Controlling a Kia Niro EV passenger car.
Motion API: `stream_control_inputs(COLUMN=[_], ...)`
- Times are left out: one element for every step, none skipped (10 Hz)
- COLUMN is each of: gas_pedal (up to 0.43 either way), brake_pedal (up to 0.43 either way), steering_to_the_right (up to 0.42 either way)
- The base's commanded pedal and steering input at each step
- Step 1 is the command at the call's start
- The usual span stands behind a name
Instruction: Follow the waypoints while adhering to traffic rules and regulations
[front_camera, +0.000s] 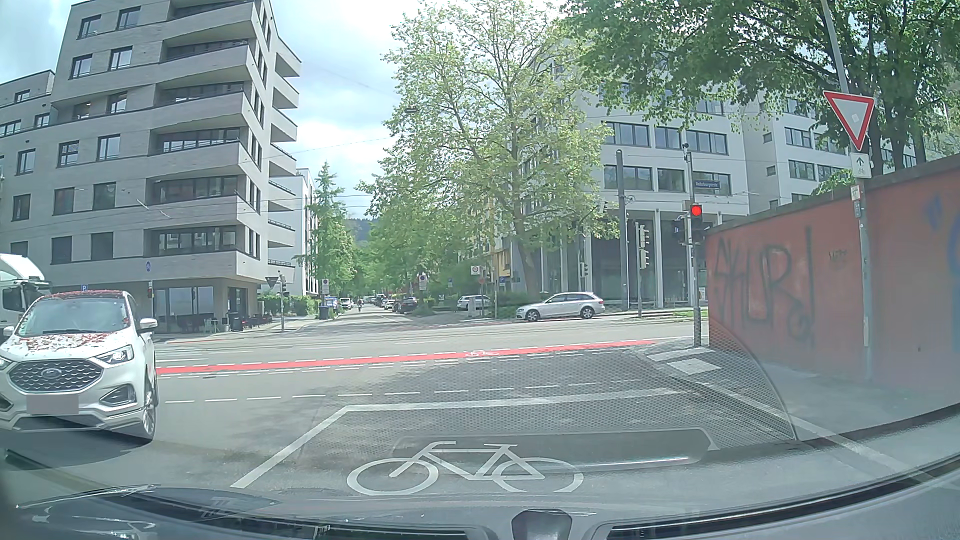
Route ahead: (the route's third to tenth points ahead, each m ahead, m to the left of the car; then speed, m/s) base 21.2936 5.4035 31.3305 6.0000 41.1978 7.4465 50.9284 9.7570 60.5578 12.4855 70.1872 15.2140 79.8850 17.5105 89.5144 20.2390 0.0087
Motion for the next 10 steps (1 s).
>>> stream_control_inputs(gas_pedal=[0.000, 0.000, 0.000, 0.000, 0.000, 0.000, 0.000, 0.000, 0.000, 0.000], brake_pedal=[0.226, 0.226, 0.226, 0.226, 0.226, 0.226, 0.226, 0.226, 0.226, 0.226], steering_to_the_right=[-0.008, -0.008, -0.008, -0.008, -0.008, -0.008, -0.008, -0.008, -0.008, -0.008])
